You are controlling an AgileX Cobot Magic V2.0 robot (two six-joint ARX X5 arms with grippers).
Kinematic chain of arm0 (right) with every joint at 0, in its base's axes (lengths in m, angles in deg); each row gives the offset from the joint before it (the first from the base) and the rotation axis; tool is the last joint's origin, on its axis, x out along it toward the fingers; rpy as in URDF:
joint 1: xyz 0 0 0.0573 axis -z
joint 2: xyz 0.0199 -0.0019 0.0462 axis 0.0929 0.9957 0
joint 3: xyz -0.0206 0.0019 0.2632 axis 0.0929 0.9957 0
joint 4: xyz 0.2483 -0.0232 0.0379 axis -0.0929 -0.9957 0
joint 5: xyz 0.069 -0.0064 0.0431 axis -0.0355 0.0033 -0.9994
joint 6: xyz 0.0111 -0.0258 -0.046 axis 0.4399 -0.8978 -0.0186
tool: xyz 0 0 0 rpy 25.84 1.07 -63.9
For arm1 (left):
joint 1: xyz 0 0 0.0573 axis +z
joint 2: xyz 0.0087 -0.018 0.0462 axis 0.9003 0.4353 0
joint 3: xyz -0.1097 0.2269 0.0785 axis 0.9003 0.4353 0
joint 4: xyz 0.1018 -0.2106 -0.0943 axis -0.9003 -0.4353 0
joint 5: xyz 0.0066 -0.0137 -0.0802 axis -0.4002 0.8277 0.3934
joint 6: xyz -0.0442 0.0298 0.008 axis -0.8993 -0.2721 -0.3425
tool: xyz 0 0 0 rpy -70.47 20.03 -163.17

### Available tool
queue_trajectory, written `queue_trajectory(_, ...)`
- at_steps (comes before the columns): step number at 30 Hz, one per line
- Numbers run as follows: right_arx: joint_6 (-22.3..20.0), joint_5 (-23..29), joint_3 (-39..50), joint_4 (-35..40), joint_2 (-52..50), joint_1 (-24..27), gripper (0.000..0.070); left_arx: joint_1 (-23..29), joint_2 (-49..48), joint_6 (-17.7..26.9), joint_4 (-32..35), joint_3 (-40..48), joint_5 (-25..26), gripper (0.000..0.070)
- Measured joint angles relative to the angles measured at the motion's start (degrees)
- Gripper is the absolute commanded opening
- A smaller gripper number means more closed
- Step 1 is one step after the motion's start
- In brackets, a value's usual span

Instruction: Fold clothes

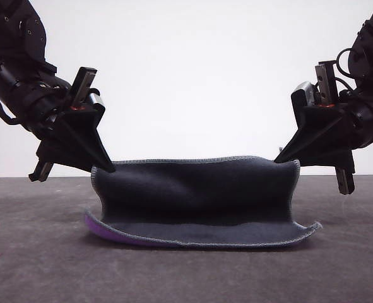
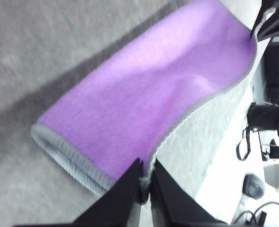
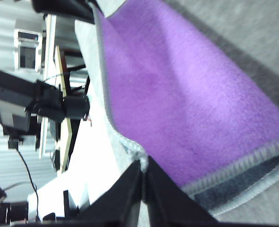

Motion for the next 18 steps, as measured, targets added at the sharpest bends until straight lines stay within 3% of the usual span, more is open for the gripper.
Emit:
queue_trajectory(4, -1.4, 0.0, 0.0, -0.4, 0.0, -0.2, 0.004, -0.2, 0.0, 1.1, -1.1, 0.0, 0.0, 0.0082)
queue_trajectory(7, -2.6, 0.0, 0.0, -1.3, 0.0, -0.3, 0.0221, -0.4, 0.0, 1.4, -1.9, 0.0, 0.0, 0.0296)
queue_trajectory(9, -3.4, 0.0, 0.0, -2.1, 0.0, -0.3, 0.0281, -0.4, 0.0, 1.8, -2.2, 0.0, 0.2, 0.0397)
queue_trajectory(15, -4.4, -0.1, 0.0, -2.2, 0.0, -0.3, 0.0378, -0.4, 0.0, 2.2, -3.6, 0.0, 1.2, 0.0409)
queue_trajectory(18, -4.6, -0.2, 0.0, -2.8, -0.1, -0.3, 0.0384, -0.4, 0.0, 2.3, -4.4, 0.0, 1.2, 0.0408)
